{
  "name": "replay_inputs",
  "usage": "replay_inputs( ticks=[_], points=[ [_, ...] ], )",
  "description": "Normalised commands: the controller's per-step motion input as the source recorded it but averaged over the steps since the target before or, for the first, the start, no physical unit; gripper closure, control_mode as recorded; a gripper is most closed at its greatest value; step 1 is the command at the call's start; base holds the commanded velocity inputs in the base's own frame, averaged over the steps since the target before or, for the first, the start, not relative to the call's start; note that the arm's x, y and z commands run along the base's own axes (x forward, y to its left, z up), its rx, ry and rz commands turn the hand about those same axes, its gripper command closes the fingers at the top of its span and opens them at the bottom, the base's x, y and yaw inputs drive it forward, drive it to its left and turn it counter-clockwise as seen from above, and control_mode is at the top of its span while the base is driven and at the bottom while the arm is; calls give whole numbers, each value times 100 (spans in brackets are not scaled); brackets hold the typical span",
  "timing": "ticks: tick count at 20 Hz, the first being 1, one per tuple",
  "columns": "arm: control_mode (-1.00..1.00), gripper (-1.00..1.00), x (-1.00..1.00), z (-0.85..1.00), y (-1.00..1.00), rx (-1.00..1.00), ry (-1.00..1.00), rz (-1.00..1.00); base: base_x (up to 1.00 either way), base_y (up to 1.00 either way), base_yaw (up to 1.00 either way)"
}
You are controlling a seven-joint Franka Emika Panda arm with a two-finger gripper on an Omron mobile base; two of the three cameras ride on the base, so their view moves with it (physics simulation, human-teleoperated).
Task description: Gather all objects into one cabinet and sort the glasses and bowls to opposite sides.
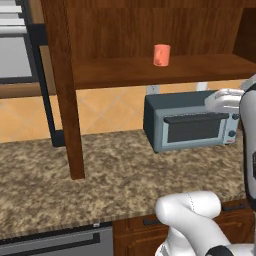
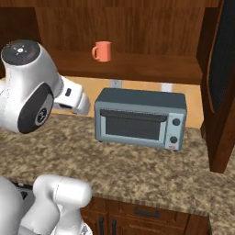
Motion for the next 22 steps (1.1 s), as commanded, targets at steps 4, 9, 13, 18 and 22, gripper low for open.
replay_inputs(
  ticks=[4,9,13,18,22],
  points=[
    [-100,-100,-24,90,20,-6,-47,-7,0,0,0],
    [-100,-100,-4,77,47,-9,-37,-6,0,0,0],
    [-100,-100,25,46,61,-2,-27,-1,0,0,0],
    [-100,-100,77,19,38,0,-20,0,0,0,0],
    [-100,-100,100,6,0,0,-10,-1,0,0,0]
  ],
)
